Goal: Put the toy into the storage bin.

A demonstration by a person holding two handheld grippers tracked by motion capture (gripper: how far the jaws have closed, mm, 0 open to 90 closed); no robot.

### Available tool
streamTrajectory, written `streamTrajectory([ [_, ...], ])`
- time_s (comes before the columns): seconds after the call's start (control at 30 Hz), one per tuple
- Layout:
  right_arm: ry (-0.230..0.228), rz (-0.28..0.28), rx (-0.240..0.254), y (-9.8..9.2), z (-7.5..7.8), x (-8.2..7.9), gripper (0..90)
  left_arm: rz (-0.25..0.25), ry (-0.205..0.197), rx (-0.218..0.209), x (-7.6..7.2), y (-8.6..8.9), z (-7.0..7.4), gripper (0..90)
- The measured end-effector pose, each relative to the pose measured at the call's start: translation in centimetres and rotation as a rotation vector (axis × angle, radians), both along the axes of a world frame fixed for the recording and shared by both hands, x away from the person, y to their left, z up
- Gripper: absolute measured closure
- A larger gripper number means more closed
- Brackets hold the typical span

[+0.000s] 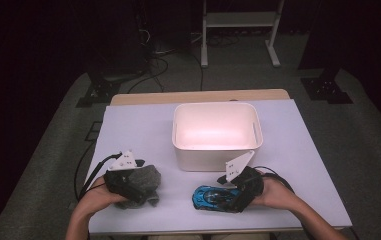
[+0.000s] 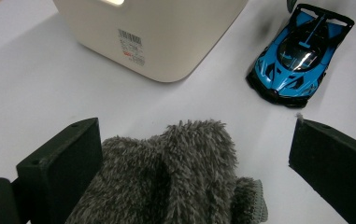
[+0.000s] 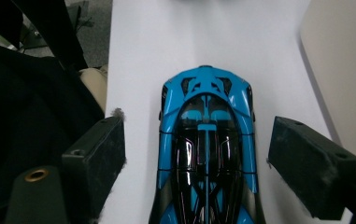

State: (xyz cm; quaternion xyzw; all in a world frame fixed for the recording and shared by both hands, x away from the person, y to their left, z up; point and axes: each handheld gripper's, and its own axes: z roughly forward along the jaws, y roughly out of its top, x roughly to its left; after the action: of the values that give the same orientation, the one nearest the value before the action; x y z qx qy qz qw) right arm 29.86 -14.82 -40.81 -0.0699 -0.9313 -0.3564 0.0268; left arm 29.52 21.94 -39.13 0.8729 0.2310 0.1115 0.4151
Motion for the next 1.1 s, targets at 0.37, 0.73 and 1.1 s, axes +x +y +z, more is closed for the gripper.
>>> streamTrajectory([
  [0.37, -0.012, -0.013, -0.034, 0.5, -1.8, 0.1, 16.7, -0.002, 0.000, 0.005, 0.0, -0.1, -0.1, 2.4],
  [0.73, -0.032, -0.021, -0.059, 0.9, -2.9, 0.0, 15.9, -0.007, 0.002, 0.009, 0.0, -0.1, -0.1, 2.4],
  [1.1, -0.044, -0.023, -0.065, 1.5, -3.8, -0.1, 15.9, -0.011, 0.005, 0.011, -0.1, -0.1, -0.2, 2.4],
])
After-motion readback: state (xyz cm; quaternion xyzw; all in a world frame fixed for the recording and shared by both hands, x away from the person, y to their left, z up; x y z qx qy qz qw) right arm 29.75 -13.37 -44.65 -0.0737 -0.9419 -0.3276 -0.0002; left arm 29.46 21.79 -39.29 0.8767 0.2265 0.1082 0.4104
